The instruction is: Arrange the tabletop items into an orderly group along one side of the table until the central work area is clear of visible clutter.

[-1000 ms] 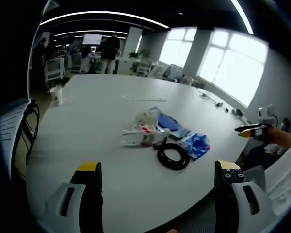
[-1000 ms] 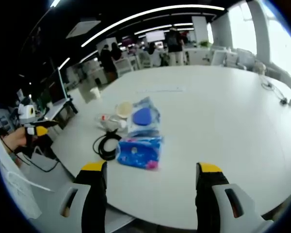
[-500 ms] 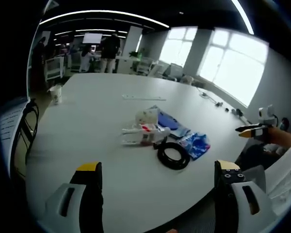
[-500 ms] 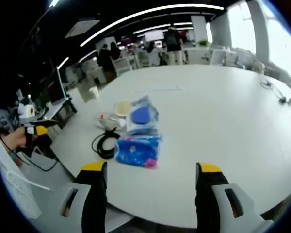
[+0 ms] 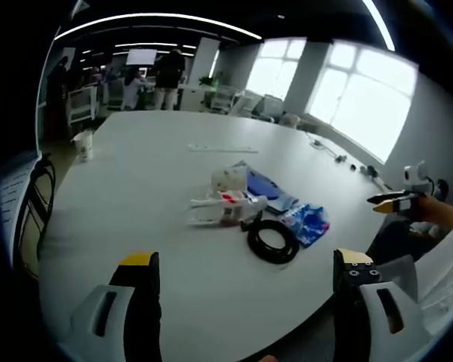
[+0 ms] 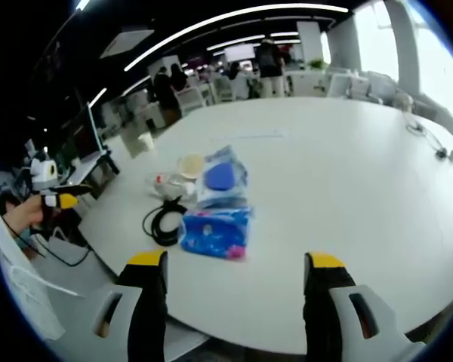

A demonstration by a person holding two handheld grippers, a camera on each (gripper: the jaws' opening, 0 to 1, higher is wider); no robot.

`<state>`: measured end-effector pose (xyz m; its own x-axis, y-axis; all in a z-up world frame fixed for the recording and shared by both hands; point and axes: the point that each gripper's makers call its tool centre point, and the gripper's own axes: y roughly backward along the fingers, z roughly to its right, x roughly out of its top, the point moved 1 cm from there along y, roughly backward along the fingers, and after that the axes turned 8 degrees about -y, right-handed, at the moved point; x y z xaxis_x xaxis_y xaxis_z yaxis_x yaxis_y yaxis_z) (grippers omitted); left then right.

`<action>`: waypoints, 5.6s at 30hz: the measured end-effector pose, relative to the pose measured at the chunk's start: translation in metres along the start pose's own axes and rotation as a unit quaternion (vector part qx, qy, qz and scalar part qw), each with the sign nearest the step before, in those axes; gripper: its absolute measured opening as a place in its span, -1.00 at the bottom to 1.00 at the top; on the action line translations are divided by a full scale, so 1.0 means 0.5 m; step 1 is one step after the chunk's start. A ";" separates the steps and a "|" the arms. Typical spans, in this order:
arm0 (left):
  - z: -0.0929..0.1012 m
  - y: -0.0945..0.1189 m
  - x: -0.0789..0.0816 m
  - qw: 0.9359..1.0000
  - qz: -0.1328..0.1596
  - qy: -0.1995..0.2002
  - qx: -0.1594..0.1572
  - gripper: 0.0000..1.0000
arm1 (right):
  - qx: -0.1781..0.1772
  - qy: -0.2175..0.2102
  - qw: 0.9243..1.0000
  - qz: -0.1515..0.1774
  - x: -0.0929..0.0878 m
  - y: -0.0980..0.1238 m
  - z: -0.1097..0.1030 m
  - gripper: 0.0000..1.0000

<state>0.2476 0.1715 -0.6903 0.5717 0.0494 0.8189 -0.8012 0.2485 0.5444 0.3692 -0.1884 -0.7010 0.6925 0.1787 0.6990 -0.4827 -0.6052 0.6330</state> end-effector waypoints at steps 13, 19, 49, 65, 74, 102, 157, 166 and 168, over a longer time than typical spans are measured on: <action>-0.012 -0.016 0.003 1.000 -0.009 -0.006 -0.009 0.84 | -0.003 -0.007 1.000 -0.006 -0.011 -0.006 0.002 0.42; -0.018 -0.026 0.005 1.000 -0.014 -0.009 -0.014 0.84 | -0.005 -0.012 1.000 -0.010 -0.018 -0.007 0.002 0.40; -0.036 -0.070 0.035 0.997 -0.035 -0.050 -0.037 0.81 | -0.008 -0.021 1.000 -0.021 -0.041 -0.007 -0.010 0.38; -0.044 -0.099 0.041 0.996 -0.047 -0.060 -0.053 0.80 | -0.015 -0.030 0.999 -0.024 -0.054 -0.004 -0.008 0.38; -0.057 -0.114 0.038 0.994 -0.056 -0.068 -0.059 0.80 | -0.018 -0.035 0.999 -0.026 -0.060 -0.007 -0.006 0.38; -0.065 -0.153 0.044 0.991 -0.072 -0.084 -0.071 0.79 | -0.024 -0.043 0.998 -0.032 -0.078 -0.002 -0.004 0.36; -0.101 -0.274 0.055 0.983 -0.108 -0.118 -0.091 0.72 | -0.020 -0.043 0.997 -0.058 -0.092 -0.028 -0.009 0.36; -0.105 -0.298 0.046 0.980 -0.121 -0.121 -0.098 0.71 | -0.024 -0.043 0.997 -0.060 -0.090 -0.030 -0.007 0.35; -0.104 -0.301 0.044 0.979 -0.125 -0.123 -0.099 0.71 | -0.023 -0.044 0.997 -0.061 -0.091 -0.031 -0.008 0.35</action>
<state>0.3902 0.1855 -0.7636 0.6659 -0.2657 0.6972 -0.5778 0.4075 0.7072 0.3431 -0.1841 -0.7412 0.7907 0.1794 0.5854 -0.4148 -0.5463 0.7277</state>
